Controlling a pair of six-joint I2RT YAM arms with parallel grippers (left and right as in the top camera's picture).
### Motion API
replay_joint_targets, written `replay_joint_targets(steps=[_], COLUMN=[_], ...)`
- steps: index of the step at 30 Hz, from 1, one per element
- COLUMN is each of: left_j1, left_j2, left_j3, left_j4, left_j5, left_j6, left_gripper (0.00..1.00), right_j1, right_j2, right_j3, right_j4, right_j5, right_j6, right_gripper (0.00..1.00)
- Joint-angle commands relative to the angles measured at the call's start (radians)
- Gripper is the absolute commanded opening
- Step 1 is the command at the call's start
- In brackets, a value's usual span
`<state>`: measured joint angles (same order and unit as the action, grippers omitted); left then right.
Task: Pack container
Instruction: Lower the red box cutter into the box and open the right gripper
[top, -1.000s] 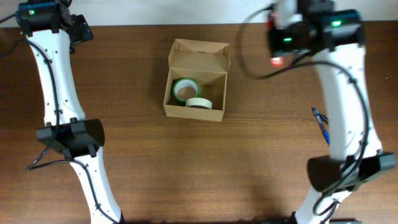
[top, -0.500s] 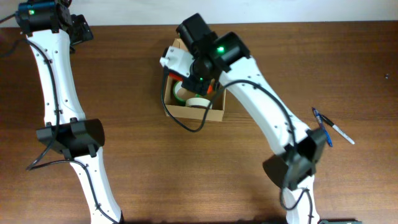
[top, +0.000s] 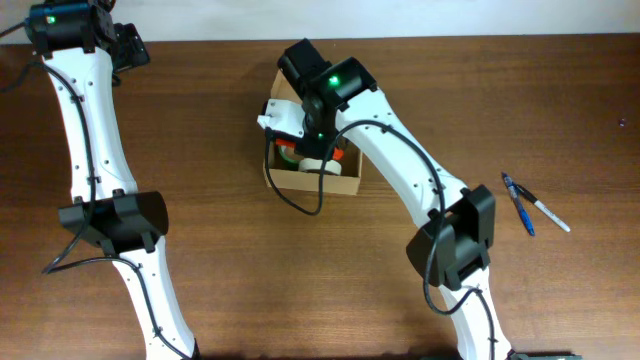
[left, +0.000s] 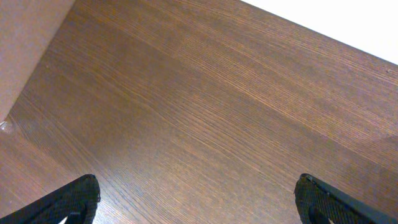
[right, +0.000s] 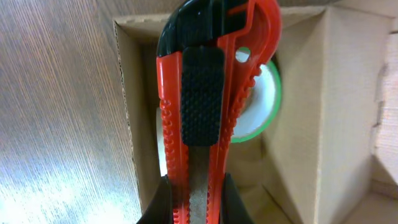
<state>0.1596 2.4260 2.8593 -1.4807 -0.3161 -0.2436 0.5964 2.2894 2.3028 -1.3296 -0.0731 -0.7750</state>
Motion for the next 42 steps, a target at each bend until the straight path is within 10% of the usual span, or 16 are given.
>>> replay_joint_targets(steps=[1, 42], left_j1=[0.009, 0.009], left_j2=[0.014, 0.014], left_j3=[0.005, 0.005], left_j4=[-0.001, -0.001], left_j5=[0.006, 0.006], left_j6=[-0.010, -0.010], left_gripper=[1.00, 1.00], right_j1=[-0.004, -0.036], right_j2=[0.049, 0.092], right_j3=[-0.001, -0.096], right_j4=[-0.006, 0.098], right_j5=[-0.006, 0.074], right_j6=[-0.032, 0.030], right_gripper=[0.04, 0.04])
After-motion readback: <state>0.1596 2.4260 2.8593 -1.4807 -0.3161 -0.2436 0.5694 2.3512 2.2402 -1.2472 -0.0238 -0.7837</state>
